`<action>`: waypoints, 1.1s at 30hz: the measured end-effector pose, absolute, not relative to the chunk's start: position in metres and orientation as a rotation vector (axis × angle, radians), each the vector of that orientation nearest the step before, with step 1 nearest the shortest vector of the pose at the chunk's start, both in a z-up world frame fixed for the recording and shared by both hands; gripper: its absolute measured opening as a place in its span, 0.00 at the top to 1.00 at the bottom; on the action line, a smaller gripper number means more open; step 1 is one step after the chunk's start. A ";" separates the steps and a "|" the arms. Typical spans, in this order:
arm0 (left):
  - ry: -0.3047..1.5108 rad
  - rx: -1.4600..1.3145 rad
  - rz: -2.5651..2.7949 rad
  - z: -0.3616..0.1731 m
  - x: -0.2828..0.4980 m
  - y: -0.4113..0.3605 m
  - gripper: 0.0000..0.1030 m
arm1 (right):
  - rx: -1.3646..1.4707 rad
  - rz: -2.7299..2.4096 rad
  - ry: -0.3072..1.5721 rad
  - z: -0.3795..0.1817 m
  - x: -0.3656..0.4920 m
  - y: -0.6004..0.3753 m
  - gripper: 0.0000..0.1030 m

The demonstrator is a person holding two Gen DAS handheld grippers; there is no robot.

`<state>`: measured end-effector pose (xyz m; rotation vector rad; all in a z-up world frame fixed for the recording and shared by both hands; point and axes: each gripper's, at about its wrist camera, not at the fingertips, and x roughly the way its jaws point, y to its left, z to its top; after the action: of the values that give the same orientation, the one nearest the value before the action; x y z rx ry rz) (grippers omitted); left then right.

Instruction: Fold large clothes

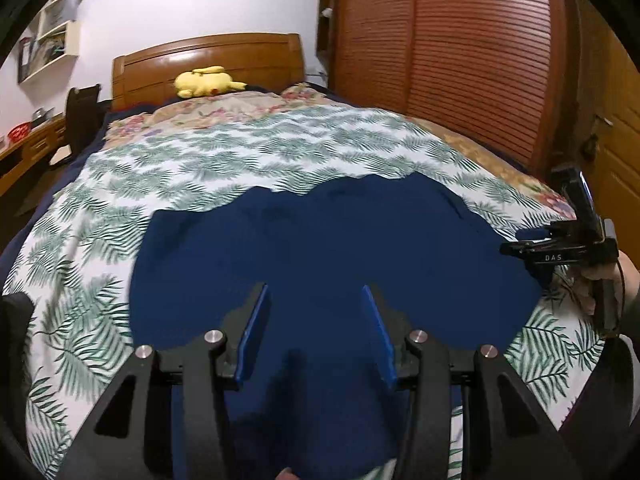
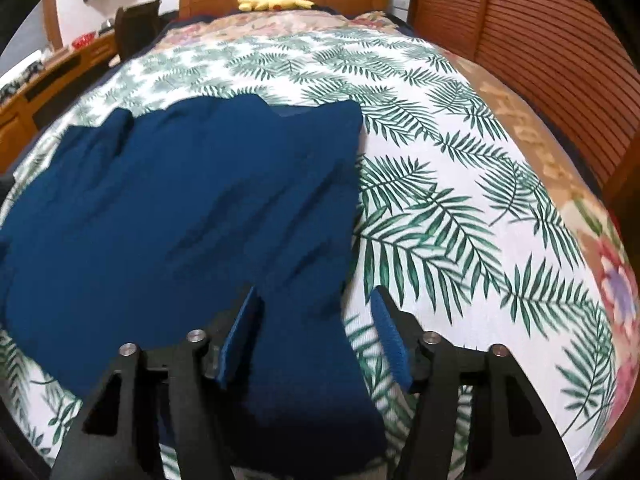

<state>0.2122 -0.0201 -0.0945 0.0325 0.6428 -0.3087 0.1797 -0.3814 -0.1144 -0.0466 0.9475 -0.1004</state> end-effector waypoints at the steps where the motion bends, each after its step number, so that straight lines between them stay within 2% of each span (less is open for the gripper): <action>1: 0.649 0.038 -0.319 -0.095 0.212 -0.029 0.55 | -0.031 -0.086 0.935 -0.113 0.175 -0.382 0.32; 4: 0.683 0.013 -0.369 -0.100 0.211 -0.044 0.55 | 0.025 -0.037 0.898 -0.109 0.167 -0.382 0.28; 17: 0.761 0.172 -0.388 -0.119 0.198 -0.112 0.55 | 0.001 0.009 0.905 -0.125 0.147 -0.378 0.28; 33: 0.822 0.225 -0.391 -0.141 0.206 -0.130 0.55 | 0.002 0.024 0.934 -0.130 0.146 -0.379 0.28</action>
<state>0.2055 -0.1304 -0.1407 0.2246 0.8218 -0.3908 0.1457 -0.3794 -0.1304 0.0019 0.9345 0.0243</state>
